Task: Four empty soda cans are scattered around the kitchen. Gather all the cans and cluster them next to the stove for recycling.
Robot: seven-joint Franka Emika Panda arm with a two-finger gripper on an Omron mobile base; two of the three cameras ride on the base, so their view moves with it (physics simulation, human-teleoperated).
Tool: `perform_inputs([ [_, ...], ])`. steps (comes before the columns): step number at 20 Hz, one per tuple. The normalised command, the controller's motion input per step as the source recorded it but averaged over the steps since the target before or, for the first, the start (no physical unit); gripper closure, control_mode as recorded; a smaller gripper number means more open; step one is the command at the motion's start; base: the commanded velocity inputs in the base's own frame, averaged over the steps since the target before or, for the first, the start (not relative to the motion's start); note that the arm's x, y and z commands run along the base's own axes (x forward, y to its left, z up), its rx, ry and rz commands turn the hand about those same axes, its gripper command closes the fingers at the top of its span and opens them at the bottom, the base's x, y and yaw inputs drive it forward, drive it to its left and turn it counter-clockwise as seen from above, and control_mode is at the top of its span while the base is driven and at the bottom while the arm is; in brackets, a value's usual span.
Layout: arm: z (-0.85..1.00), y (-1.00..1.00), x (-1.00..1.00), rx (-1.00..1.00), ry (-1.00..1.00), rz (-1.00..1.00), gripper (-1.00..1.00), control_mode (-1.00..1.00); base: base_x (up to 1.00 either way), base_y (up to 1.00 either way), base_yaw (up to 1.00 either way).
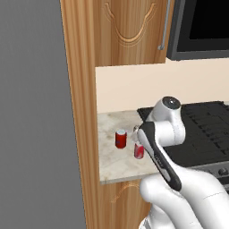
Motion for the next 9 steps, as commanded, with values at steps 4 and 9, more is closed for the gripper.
perform_inputs([
  [4,0.57,-0.52,-0.81,0.09,-0.06,-0.18,-1.0,-1.0,0.0,0.0,0.0],
  [9,0.52,-0.48,-0.68,0.09,-0.06,-0.19,-1.0,-1.0,0.0,0.0,0.0],
])
